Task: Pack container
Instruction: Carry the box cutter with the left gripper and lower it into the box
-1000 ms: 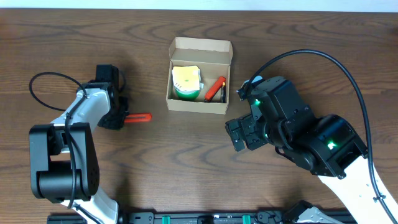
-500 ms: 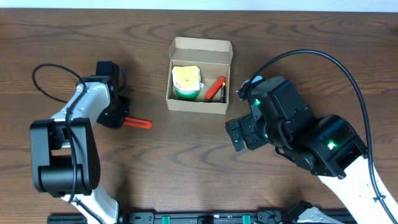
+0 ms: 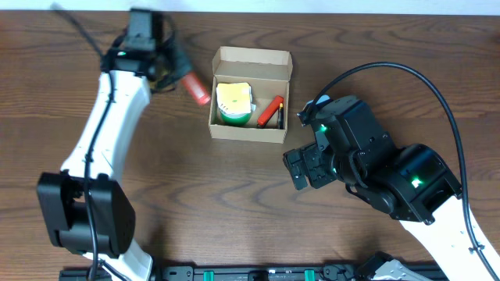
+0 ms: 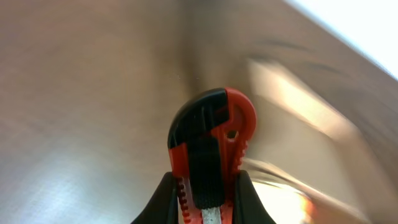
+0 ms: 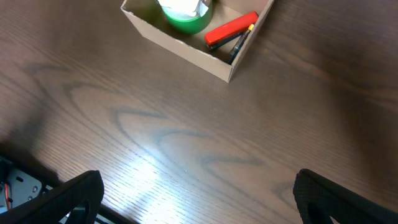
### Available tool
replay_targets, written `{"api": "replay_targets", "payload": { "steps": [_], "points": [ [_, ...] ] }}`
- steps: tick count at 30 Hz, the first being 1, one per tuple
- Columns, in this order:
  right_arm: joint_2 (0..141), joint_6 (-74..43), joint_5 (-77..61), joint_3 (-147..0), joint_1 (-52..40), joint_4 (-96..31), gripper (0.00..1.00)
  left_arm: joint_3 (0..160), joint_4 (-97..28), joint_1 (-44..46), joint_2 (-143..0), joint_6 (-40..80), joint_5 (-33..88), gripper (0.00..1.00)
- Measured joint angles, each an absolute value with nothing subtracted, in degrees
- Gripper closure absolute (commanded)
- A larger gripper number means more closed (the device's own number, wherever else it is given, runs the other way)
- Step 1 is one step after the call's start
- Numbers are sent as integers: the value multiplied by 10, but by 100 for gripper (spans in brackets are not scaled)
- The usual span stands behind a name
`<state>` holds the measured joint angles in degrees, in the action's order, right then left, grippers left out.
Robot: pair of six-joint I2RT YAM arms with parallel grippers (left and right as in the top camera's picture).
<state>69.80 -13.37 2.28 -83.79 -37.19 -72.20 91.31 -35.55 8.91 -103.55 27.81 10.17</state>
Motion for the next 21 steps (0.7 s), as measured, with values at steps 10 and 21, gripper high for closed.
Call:
{"api": "replay_targets", "payload": {
  "steps": [10, 21],
  "points": [
    [698, -134, 23, -838, -372, -722, 1, 927, -286, 258, -1036, 56, 187, 94],
    [698, -134, 23, -838, -372, -722, 1, 927, -285, 313, -1096, 38, 146, 94]
  ]
}}
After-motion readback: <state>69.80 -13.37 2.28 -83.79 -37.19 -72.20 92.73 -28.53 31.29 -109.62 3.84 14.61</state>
